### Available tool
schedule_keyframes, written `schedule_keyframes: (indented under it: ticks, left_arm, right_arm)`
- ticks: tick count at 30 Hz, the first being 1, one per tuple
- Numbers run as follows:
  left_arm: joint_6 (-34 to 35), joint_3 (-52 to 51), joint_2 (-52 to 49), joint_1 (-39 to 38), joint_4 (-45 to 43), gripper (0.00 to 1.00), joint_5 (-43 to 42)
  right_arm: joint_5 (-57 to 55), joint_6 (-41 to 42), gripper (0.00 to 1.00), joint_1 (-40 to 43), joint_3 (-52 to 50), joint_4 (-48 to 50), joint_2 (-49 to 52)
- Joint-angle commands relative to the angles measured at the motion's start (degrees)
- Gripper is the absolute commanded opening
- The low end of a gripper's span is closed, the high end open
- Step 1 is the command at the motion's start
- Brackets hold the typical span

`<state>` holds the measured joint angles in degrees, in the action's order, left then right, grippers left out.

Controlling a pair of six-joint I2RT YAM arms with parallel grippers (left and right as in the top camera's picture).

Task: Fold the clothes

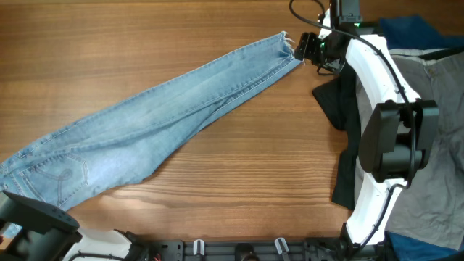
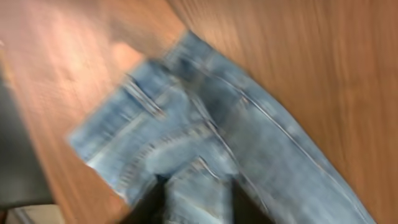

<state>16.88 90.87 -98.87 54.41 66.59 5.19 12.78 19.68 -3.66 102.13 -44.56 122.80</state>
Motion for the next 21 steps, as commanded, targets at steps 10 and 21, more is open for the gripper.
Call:
schedule_keyframes:
  ticks: [10,21]
  left_arm:
    - [-2.73,-27.41,-0.46,-2.08,-13.03,0.15,-7.10]
    - [-3.17,-31.61,-0.46,-2.08,-16.31,0.13,-7.08]
  right_arm:
    - [5.14,9.66,0.74,-4.68,-0.26,11.34,9.53]
    - [9.57,11.32,0.46,-4.68,-0.26,19.54,13.62]
